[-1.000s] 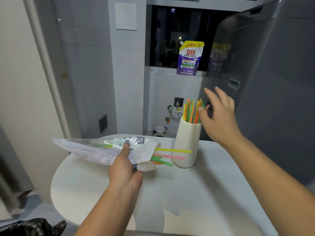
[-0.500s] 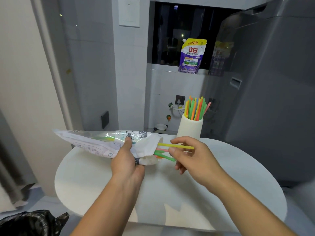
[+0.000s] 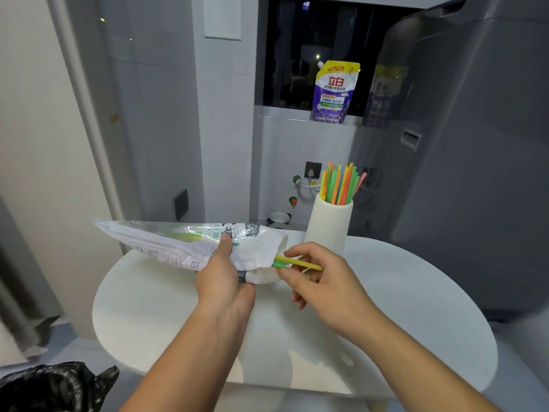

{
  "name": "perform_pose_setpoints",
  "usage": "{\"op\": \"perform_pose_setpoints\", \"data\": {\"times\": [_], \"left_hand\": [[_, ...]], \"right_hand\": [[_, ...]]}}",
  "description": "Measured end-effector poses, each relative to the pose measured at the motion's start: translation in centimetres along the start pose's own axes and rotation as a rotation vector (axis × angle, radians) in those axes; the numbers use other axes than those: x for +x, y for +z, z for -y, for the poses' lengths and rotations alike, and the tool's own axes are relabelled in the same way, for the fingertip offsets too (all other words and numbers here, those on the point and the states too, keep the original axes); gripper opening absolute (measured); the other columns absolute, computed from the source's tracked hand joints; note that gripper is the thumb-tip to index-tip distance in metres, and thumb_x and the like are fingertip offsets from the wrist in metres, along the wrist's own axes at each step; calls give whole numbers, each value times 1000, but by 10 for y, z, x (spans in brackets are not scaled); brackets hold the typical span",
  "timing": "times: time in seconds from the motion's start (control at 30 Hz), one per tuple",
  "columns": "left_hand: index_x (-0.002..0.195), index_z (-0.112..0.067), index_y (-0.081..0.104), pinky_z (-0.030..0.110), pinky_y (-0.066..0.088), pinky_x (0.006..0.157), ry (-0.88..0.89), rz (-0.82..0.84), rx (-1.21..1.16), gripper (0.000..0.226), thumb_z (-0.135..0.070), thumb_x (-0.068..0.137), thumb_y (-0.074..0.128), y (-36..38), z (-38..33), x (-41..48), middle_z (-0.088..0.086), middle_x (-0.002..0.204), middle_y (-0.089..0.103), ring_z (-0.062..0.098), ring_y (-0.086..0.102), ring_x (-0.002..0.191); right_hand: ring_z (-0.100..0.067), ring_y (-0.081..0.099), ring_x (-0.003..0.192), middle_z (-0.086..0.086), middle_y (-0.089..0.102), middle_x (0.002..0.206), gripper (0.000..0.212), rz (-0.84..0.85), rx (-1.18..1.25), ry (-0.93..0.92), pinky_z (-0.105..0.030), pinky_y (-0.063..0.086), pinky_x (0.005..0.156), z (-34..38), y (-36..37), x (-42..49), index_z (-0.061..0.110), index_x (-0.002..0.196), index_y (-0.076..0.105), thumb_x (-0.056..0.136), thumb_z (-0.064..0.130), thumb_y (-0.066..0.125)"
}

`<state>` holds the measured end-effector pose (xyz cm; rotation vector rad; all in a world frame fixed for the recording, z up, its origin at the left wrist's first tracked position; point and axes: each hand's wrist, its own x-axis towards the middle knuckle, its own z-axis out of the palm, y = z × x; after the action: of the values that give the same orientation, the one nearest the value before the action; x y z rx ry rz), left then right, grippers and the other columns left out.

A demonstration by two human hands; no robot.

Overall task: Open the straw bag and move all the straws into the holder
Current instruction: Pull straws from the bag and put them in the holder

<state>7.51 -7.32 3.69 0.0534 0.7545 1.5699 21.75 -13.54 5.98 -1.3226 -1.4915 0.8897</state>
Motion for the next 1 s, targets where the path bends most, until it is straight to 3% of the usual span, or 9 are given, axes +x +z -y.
{"op": "perform_pose_setpoints", "data": {"times": [0.2,0.37,0.5,0.57,0.67,0.87,1.0], "left_hand": [[142,-10,61,33,64,55,14,11,0,44,-20,100,70,-1,-1,1,10,130,75,22,76,95],[142,-11,60,27,59,49,34,-2,-12,42,-18,101,69,1,-5,-1,6,134,73,15,75,84],[143,-11,60,25,58,48,36,-19,-28,43,-19,101,69,0,-10,2,6,131,75,16,75,86],[143,-11,60,26,58,48,43,-25,-28,44,-19,101,70,0,-10,2,5,130,75,16,75,85],[144,-12,60,27,59,47,43,-27,-29,44,-18,101,69,2,-8,-1,5,132,75,15,74,84],[142,-13,61,27,59,47,43,-27,-35,43,-17,101,70,3,-10,-3,2,127,75,15,74,81],[142,-14,61,31,59,46,47,-37,-34,44,-14,99,72,3,-11,-5,4,130,75,18,76,88]], "right_hand": [[-15,63,56,-4,70,73,10,-27,88,22,-27,55,55,-1,0,5,10,98,72,92,5,67],[-16,60,52,-6,68,68,9,-110,128,39,-28,52,51,0,-11,6,8,91,70,93,2,63],[-20,56,50,-12,63,69,8,-198,211,90,-30,47,47,-4,-23,6,5,89,68,92,1,62],[-23,58,52,-15,64,74,3,-174,280,119,-32,49,48,-4,-23,5,7,96,66,92,8,66],[-25,63,54,-16,69,79,17,-110,276,128,-34,54,52,-4,-19,4,11,105,67,89,14,72],[-20,65,57,-15,68,71,6,-102,234,127,-29,54,56,-5,-27,6,2,94,73,90,4,69],[-19,64,57,-17,66,74,5,-93,340,213,-26,53,53,-4,-32,6,-2,90,69,91,-2,64]]}}
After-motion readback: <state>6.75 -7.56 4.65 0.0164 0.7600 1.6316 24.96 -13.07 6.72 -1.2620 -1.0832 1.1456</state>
